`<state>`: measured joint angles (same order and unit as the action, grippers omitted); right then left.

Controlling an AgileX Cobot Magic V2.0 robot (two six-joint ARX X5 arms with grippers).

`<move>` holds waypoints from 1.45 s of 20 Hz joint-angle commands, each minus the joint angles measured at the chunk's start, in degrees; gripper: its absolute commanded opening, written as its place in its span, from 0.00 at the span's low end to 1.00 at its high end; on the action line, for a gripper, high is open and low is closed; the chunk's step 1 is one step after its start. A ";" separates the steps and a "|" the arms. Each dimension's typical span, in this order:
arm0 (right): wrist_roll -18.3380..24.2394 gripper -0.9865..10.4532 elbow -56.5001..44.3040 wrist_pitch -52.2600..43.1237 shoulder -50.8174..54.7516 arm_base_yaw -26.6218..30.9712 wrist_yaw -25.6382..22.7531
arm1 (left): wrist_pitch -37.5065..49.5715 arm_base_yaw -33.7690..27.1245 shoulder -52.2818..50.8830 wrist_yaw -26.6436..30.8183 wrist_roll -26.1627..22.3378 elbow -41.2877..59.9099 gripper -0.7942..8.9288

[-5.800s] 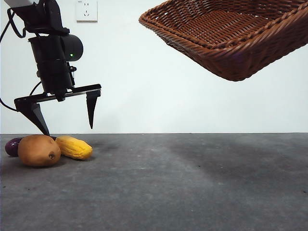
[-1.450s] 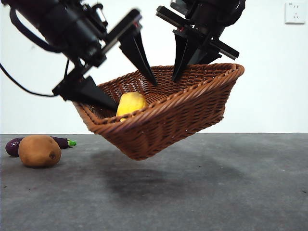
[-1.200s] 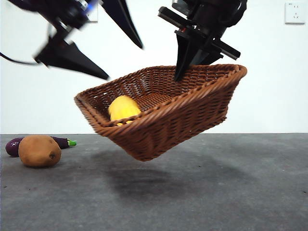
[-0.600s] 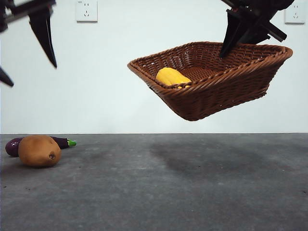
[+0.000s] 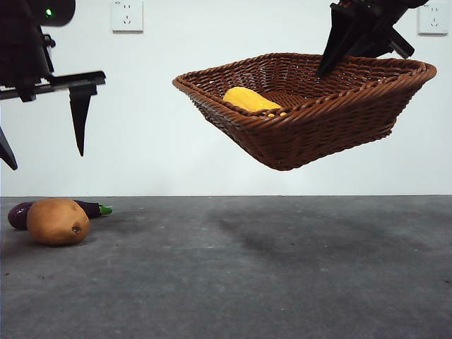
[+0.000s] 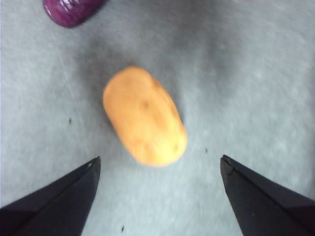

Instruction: Help me put the vegetables on the table into the basket

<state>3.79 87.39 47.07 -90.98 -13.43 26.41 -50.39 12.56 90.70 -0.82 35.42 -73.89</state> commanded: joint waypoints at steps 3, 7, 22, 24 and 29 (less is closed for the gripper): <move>0.83 0.08 -0.22 -0.68 0.52 0.04 0.85 | 0.11 0.00 4.28 0.00 2.75 -0.44 0.51; 1.25 0.08 -0.22 -0.39 0.52 0.04 0.90 | 2.27 0.02 8.02 -0.33 3.43 -0.46 0.55; 2.93 0.08 -0.22 0.96 0.52 0.04 2.10 | 6.82 -0.37 15.82 -0.68 4.24 -0.46 0.36; 2.93 0.08 -0.22 1.01 0.52 0.04 1.92 | 7.41 -0.39 15.82 -0.66 1.70 -0.46 0.13; 2.86 0.08 -0.22 1.86 0.50 0.02 0.68 | 7.26 -0.52 15.58 -1.07 -4.81 -0.46 0.07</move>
<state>6.90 87.39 49.56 -90.96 -13.43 26.52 -43.20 12.25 106.15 -1.72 33.61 -74.41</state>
